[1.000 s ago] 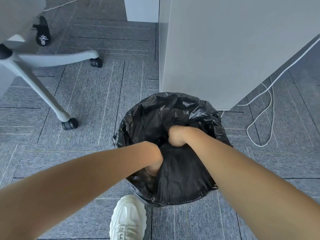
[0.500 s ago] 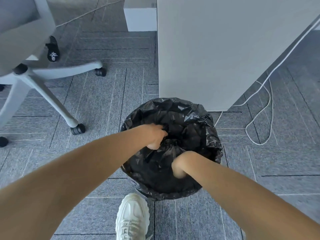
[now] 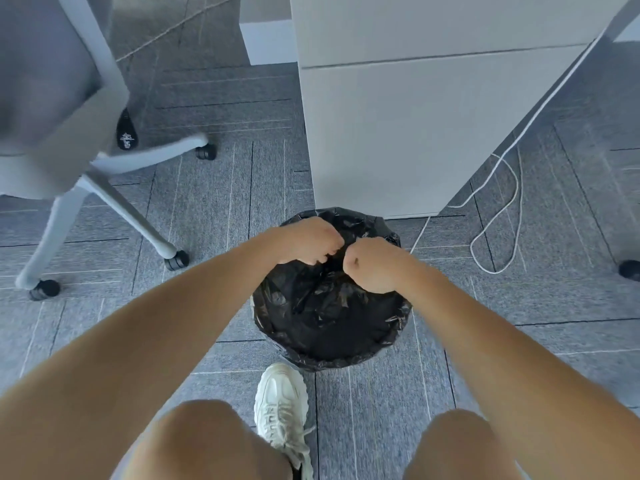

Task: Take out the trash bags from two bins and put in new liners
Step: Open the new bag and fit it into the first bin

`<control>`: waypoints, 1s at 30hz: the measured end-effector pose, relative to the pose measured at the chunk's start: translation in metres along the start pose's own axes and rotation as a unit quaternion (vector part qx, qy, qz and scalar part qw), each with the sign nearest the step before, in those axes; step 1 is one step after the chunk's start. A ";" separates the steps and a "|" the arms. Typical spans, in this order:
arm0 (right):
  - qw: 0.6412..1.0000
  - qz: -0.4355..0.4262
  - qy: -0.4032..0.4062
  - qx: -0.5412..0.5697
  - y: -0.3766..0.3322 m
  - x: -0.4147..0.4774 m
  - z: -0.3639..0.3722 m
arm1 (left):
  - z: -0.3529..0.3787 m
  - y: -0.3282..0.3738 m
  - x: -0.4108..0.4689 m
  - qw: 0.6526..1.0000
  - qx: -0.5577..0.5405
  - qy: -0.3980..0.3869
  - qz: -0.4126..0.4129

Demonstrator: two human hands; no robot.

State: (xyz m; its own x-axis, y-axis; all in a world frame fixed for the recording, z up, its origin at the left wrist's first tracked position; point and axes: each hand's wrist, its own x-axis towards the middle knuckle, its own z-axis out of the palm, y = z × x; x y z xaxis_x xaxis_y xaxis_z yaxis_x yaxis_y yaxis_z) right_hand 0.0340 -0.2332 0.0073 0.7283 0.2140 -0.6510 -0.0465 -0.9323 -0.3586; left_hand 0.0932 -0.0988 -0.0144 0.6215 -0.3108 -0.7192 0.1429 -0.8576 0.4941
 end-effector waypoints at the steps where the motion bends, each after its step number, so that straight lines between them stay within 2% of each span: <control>1: 0.999 0.013 0.025 0.033 0.001 -0.013 -0.010 | -0.008 0.009 -0.016 1.000 -0.024 0.004 -0.007; 5: 0.980 0.038 0.103 0.164 -0.004 -0.091 -0.053 | -0.043 0.048 -0.100 0.999 -0.041 0.015 -0.017; 9: 0.952 0.035 0.143 0.270 -0.024 -0.198 -0.114 | -0.089 0.101 -0.216 0.994 0.039 0.094 0.027; 12: 0.928 0.023 0.191 0.319 -0.040 -0.291 -0.172 | -0.121 0.151 -0.313 0.987 0.057 0.140 0.047; 16: 0.887 0.012 0.260 0.382 -0.065 -0.418 -0.246 | -0.155 0.209 -0.427 0.979 -0.027 0.185 0.076; 18: 0.874 0.009 0.281 0.397 -0.074 -0.470 -0.276 | -0.169 0.234 -0.470 0.978 -0.041 0.179 0.099; 22: 0.875 -0.006 0.292 0.386 -0.084 -0.551 -0.324 | -0.202 0.278 -0.520 0.970 -0.064 0.161 0.170; 30: 0.834 0.037 0.393 0.384 -0.098 -0.635 -0.394 | -0.259 0.376 -0.533 0.937 -0.111 0.139 0.301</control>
State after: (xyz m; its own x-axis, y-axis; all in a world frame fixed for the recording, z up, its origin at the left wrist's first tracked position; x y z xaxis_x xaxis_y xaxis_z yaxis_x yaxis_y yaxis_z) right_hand -0.1542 -0.3930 0.7194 0.9134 -0.3749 -0.1583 -0.3157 -0.4074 -0.8569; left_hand 0.0151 -0.1490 0.6810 0.8134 -0.5652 -0.1380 -0.1601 -0.4455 0.8809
